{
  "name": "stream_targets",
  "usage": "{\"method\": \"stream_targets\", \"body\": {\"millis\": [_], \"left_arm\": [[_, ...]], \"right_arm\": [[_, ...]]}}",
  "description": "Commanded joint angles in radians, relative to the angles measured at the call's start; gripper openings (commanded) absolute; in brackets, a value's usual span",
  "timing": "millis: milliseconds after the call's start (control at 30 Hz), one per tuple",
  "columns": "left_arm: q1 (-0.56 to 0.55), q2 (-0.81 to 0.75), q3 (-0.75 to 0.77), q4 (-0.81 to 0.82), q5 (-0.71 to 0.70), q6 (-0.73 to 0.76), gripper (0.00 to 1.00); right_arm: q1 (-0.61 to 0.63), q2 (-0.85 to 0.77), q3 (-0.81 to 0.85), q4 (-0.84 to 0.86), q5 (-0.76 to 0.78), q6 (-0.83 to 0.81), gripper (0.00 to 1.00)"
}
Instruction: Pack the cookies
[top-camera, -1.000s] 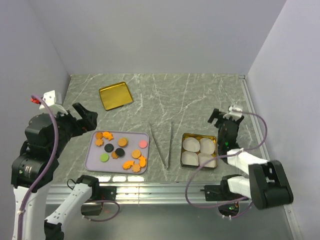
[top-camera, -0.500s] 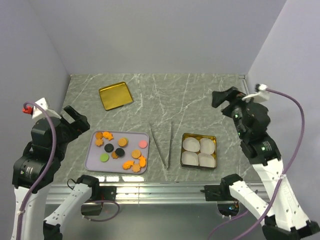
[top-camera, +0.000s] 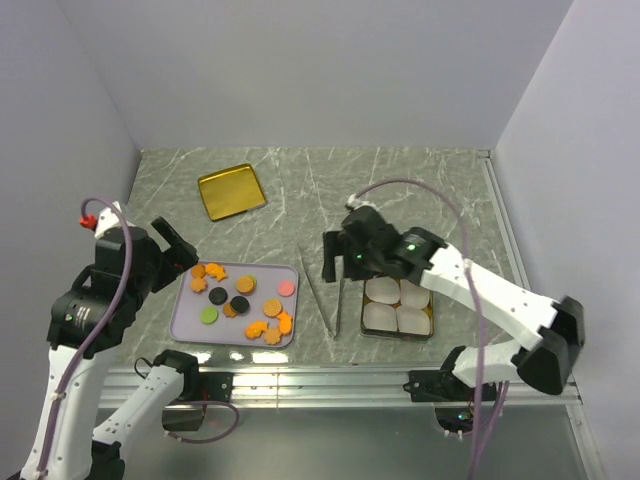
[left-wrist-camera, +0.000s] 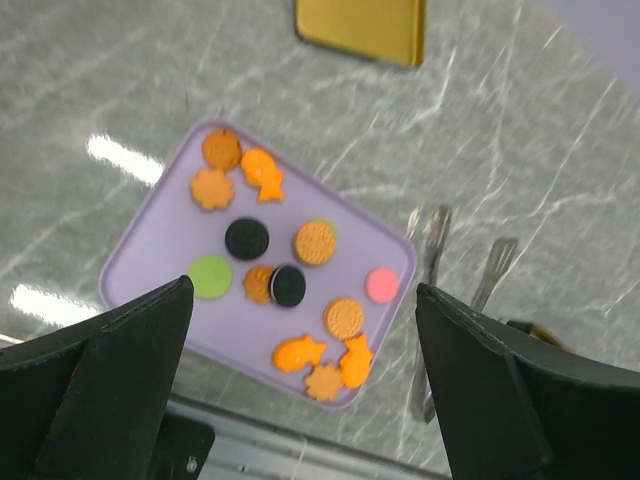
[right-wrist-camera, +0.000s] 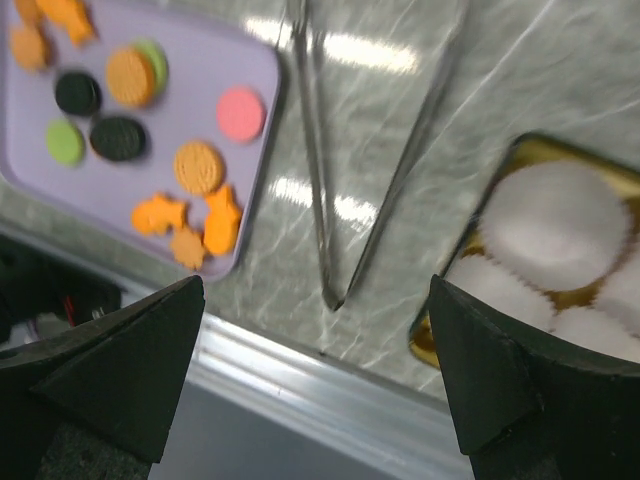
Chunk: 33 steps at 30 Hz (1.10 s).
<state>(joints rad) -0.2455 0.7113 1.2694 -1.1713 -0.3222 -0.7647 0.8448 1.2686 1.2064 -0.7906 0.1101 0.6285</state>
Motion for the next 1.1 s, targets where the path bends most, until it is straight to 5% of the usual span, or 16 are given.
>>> {"method": "stream_targets", "body": {"millis": [0, 467, 1067], "left_arm": [[-0.003, -0.033, -0.051, -0.01, 0.081, -0.028, 0.99], [-0.003, -0.065, -0.105, 0.027, 0.115, 0.042, 0.93], [-0.003, -0.024, -0.133, 0.068, 0.132, 0.117, 0.92]], "right_arm": [[0.077, 0.089, 0.024, 0.004, -0.075, 0.034, 1.0], [0.091, 0.435, 0.079, 0.044, -0.138, 0.105, 1.0], [0.091, 0.554, 0.107, -0.024, -0.036, 0.194, 1.0]]}}
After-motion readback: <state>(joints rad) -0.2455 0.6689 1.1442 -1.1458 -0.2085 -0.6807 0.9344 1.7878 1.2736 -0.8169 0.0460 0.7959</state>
